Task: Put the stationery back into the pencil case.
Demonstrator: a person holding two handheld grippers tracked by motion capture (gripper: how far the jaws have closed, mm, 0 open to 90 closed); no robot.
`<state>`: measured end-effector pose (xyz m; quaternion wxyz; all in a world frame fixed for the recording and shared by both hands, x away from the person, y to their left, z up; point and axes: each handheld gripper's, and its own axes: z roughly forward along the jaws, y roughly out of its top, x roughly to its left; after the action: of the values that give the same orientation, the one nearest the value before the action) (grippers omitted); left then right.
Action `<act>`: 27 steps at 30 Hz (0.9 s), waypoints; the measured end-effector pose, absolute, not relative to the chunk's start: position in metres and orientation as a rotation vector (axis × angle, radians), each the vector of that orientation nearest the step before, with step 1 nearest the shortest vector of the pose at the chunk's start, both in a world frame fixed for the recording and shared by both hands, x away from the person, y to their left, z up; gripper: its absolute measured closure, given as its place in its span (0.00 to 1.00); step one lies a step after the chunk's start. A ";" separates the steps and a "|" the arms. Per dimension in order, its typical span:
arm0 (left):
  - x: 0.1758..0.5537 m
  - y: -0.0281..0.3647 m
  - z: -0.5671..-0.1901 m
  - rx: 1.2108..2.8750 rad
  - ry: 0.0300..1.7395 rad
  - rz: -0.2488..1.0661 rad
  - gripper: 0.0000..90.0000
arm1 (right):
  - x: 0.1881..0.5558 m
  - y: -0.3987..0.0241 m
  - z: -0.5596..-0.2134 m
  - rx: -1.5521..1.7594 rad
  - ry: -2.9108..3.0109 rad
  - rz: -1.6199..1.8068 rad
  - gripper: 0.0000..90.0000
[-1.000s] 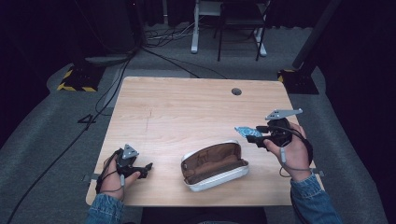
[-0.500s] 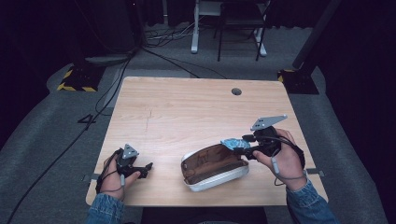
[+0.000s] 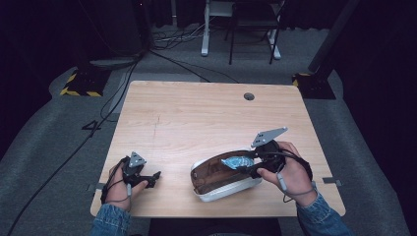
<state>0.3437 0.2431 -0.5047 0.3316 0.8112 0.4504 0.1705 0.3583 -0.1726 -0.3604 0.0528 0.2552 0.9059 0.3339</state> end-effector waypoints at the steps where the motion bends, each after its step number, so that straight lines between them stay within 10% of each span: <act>1: 0.344 0.243 -0.505 2.120 1.177 0.446 0.17 | 0.358 -0.171 -0.361 0.777 2.760 1.012 0.44; 27: 0.344 0.243 -0.505 2.121 1.177 0.446 0.17 | 0.373 -0.149 -0.397 0.744 2.941 0.980 0.44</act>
<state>0.3436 0.2432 -0.5047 0.3312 0.8114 0.4503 0.1708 0.3731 -0.1493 -0.3965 -0.0232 0.2334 0.9222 0.3074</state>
